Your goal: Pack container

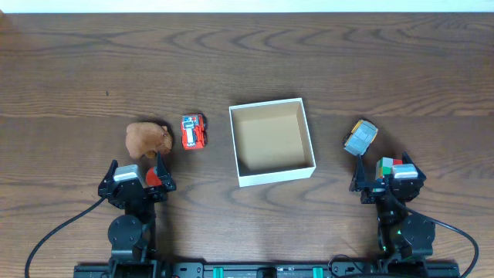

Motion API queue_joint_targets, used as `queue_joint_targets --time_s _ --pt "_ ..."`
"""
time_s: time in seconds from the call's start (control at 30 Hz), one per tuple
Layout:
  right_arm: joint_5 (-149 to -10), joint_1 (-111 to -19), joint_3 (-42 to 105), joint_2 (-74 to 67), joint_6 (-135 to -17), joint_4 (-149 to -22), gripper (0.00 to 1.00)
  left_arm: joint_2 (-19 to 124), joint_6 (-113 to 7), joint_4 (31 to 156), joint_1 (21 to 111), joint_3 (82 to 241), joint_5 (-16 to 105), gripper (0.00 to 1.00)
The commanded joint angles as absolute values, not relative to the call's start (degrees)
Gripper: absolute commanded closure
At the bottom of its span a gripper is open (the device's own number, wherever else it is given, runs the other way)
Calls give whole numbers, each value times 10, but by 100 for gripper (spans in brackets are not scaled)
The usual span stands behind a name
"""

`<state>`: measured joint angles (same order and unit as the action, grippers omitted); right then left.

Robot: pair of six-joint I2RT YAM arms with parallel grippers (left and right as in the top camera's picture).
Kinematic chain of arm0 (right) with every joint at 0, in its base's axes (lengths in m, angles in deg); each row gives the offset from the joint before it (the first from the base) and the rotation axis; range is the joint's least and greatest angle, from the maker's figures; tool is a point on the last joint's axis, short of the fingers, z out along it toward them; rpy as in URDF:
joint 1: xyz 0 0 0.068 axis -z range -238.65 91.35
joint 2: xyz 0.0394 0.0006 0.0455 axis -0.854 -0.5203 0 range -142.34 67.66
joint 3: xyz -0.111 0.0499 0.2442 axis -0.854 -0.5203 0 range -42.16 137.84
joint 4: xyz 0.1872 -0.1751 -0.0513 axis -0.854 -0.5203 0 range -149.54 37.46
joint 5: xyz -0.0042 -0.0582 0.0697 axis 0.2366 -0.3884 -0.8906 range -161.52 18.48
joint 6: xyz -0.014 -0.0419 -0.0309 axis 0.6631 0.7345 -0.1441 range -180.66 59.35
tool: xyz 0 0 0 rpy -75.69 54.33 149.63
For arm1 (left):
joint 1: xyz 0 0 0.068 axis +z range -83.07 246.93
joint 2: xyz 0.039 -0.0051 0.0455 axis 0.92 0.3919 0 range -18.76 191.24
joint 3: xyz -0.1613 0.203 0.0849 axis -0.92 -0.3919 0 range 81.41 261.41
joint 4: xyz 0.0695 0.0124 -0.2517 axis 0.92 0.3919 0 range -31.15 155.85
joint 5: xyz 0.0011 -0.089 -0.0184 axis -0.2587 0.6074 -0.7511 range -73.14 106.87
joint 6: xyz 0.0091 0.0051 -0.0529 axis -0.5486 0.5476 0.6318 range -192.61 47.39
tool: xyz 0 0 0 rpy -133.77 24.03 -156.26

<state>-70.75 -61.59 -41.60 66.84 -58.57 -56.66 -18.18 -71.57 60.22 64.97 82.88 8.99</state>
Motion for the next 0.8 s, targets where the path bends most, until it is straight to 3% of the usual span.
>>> queue_joint_targets --time_s 0.0,0.43,0.77 --pt "-714 -620 -419 674 -589 -566 1 -185 -726 623 653 816 89 2" --pt "-716 -620 -419 666 -634 -568 1 -185 -724 623 652 816 89 2" --pt "-746 -620 -390 600 -744 -568 1 -174 -575 623 653 856 100 2"
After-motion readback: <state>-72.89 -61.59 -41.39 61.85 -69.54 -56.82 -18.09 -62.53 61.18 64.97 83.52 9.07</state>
